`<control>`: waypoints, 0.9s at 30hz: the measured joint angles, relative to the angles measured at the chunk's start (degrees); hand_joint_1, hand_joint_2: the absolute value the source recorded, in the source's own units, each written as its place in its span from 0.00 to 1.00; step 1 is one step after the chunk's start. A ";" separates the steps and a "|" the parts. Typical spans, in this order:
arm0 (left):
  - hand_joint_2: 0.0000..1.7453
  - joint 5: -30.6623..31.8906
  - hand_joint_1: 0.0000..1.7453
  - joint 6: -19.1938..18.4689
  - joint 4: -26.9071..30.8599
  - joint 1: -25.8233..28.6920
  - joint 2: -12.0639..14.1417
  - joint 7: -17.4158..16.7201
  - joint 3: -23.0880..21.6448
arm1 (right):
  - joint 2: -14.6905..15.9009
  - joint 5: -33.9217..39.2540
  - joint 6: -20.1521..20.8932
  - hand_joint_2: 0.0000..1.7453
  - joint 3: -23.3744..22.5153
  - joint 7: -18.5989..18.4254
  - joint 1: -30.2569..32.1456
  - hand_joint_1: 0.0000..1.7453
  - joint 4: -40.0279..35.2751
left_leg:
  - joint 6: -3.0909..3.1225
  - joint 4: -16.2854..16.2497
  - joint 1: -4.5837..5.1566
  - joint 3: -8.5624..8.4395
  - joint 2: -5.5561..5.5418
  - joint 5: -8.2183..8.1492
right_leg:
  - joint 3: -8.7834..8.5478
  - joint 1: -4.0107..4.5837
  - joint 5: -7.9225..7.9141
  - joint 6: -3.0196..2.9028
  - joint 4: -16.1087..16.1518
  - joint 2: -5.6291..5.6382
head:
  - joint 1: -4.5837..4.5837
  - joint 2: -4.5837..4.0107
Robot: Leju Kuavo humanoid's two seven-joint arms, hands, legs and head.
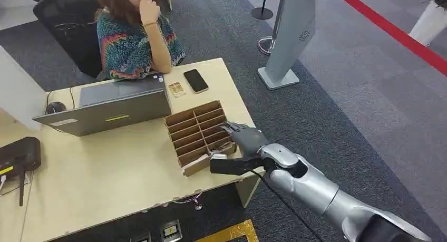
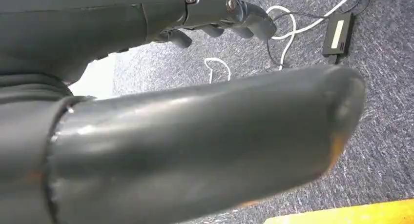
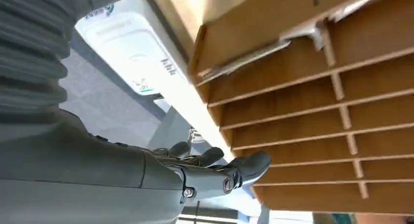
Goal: Pass the card to the sensor for recognition and then transmit it.
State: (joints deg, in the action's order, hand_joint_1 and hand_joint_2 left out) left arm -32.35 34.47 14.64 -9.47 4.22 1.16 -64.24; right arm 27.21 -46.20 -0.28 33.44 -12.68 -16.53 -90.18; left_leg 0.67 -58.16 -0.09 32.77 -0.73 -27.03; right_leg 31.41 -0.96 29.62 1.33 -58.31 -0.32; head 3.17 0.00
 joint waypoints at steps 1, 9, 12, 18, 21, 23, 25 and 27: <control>0.00 0.00 0.00 0.09 0.02 -0.04 0.00 0.00 0.00 | -0.09 0.17 0.15 1.00 0.28 0.07 -0.01 0.00 0.02 | 0.00 0.00 0.00 0.00 0.00 0.00 | 0.00 0.00 0.00 0.00 0.00 0.00 | 0.00 0.00; 0.00 0.39 0.00 0.28 0.39 -0.22 0.22 0.00 0.00 | -0.52 -0.26 0.70 1.00 2.10 -0.20 -0.35 0.00 0.07 | 0.00 0.00 0.00 0.00 0.00 0.00 | -0.01 0.00 0.00 0.00 0.00 0.00 | 0.00 0.00; 0.00 0.52 0.00 0.28 0.46 -0.21 0.35 -0.11 0.00 | -0.70 -1.77 -0.05 1.00 2.69 -0.94 -0.57 0.00 0.20 | 0.00 0.00 0.00 0.00 0.00 0.00 | -0.01 0.00 0.00 0.00 0.00 -0.01 | 0.00 0.00; 0.00 0.55 0.00 0.37 0.55 -0.20 0.42 -0.17 0.00 | -0.85 -3.15 -1.23 1.00 3.28 -1.75 -0.97 0.00 0.48 | 0.00 0.00 0.00 0.00 0.00 0.00 | -0.01 0.00 0.00 0.00 0.00 0.00 | 0.00 0.00; 0.00 0.66 0.00 0.44 0.76 -0.20 0.44 -0.22 0.00 | -1.22 -4.79 -3.06 1.00 4.06 -2.75 -1.51 0.00 1.20 | 0.00 0.00 0.00 0.00 0.00 0.00 | -0.01 0.00 0.00 0.00 0.00 -0.01 | 0.00 0.00; 0.00 0.66 0.00 0.44 0.76 -0.20 0.44 -0.22 0.00 | -1.36 -4.85 -3.45 1.00 4.24 -3.08 -1.56 0.00 1.46 | 0.00 0.00 0.00 0.00 0.00 0.00 | -0.01 0.00 0.00 0.00 0.00 -0.01 | 0.00 0.00; 0.00 0.66 0.00 0.44 0.79 -0.20 0.46 -0.22 0.00 | -1.53 -4.85 -3.65 1.00 4.39 -3.21 -1.57 0.00 1.75 | 0.00 0.00 0.00 0.00 0.00 0.00 | -0.01 0.00 0.00 0.00 0.00 -0.01 | 0.00 0.00; 0.00 0.66 0.00 0.41 0.79 -0.19 0.44 -0.24 0.00 | -1.64 -4.88 -3.74 1.00 4.48 -3.43 -1.58 0.00 2.05 | 0.00 0.00 0.00 0.00 0.00 0.00 | -0.01 0.00 0.00 0.00 0.00 -0.01 | 0.00 0.00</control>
State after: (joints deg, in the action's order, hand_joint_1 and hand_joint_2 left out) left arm -31.69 34.88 15.43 -9.66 4.66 0.92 -64.24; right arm 25.57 -51.08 -4.02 37.92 -16.11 -18.11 -88.13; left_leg 0.67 -58.16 -0.09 32.77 -0.73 -27.03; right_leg 31.40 -0.97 29.62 1.33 -58.31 -0.33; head 3.17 0.00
